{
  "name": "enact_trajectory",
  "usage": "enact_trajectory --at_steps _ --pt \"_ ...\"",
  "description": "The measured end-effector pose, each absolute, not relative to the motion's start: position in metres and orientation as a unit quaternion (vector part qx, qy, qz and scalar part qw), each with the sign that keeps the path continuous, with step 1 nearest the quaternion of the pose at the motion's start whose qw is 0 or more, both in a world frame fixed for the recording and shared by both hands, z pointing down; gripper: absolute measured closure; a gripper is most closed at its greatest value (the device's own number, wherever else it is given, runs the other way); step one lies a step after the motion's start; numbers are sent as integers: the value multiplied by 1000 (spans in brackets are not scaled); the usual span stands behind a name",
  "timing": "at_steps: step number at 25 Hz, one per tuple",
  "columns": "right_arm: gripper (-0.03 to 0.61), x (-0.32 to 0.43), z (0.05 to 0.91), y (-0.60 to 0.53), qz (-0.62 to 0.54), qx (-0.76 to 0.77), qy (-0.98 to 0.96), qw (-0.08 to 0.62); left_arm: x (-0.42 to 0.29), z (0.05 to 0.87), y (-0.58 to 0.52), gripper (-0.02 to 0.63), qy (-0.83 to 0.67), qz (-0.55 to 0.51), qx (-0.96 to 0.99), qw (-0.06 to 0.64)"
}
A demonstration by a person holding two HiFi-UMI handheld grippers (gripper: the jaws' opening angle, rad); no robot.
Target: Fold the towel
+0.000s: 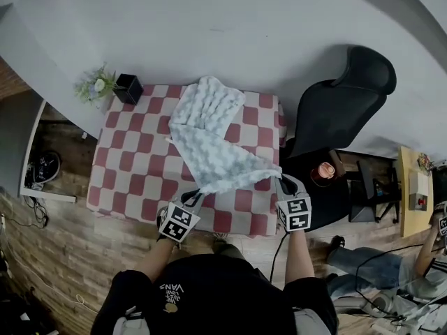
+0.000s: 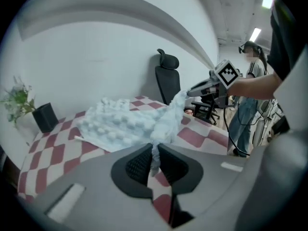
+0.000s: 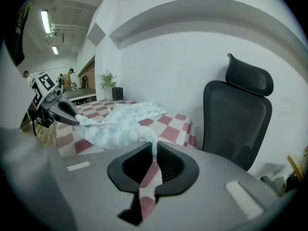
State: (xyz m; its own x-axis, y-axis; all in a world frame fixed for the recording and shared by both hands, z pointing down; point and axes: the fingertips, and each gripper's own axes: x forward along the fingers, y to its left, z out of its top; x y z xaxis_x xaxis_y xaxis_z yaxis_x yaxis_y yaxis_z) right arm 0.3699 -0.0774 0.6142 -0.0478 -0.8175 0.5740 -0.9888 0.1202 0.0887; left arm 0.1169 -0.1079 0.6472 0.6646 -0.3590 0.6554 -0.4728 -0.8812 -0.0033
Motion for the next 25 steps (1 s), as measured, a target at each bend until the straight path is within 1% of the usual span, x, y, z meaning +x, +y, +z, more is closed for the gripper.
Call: enact_trajectory --at_steps 5,11,18,25 --pt "548 306 575 -75 141 639 -723 224 49 596 -143 584 -280 298 911 50" --pt "549 230 534 -63 111 645 -730 199 -26 544 -155 584 -303 247 920 15" --pt "549 153 497 -31 80 661 -723 185 -100 523 -143 584 -287 220 932 11" --pt "549 92 498 3 83 663 -720 189 -154 522 -124 584 -264 216 940 -2"
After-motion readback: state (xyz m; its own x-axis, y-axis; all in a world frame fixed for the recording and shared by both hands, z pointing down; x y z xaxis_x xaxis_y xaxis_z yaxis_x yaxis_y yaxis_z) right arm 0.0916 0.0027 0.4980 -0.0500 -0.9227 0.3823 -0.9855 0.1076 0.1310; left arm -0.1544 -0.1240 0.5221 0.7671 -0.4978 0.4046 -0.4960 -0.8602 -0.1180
